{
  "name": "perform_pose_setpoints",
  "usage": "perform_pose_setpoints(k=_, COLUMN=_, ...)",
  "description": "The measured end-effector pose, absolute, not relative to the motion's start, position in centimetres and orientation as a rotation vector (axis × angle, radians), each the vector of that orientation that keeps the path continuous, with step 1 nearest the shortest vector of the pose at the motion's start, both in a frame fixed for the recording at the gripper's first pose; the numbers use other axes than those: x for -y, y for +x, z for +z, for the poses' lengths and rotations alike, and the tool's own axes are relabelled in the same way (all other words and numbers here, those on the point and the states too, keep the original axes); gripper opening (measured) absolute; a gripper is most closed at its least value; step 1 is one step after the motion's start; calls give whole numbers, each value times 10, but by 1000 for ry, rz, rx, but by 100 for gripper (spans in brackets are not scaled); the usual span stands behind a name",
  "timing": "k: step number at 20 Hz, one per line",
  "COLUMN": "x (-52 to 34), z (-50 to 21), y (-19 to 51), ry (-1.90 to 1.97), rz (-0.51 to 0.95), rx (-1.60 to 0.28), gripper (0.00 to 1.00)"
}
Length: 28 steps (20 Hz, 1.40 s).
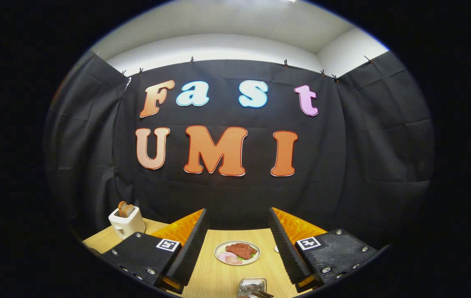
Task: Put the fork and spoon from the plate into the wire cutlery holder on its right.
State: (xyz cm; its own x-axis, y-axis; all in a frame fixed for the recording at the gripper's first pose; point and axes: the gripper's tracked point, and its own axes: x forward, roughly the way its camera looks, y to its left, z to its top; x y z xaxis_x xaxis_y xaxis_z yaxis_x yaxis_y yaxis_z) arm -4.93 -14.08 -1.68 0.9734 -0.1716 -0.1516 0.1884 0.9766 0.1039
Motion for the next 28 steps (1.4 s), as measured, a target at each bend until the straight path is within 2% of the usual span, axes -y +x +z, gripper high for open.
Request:
perform_pose_setpoints(k=13, x=193, z=-3, y=-79, ry=144, rz=-259, rx=-104, gripper=87)
perform_pose_setpoints(k=28, x=180, z=0, y=-83, ry=122, rz=-187, rx=-80, gripper=87)
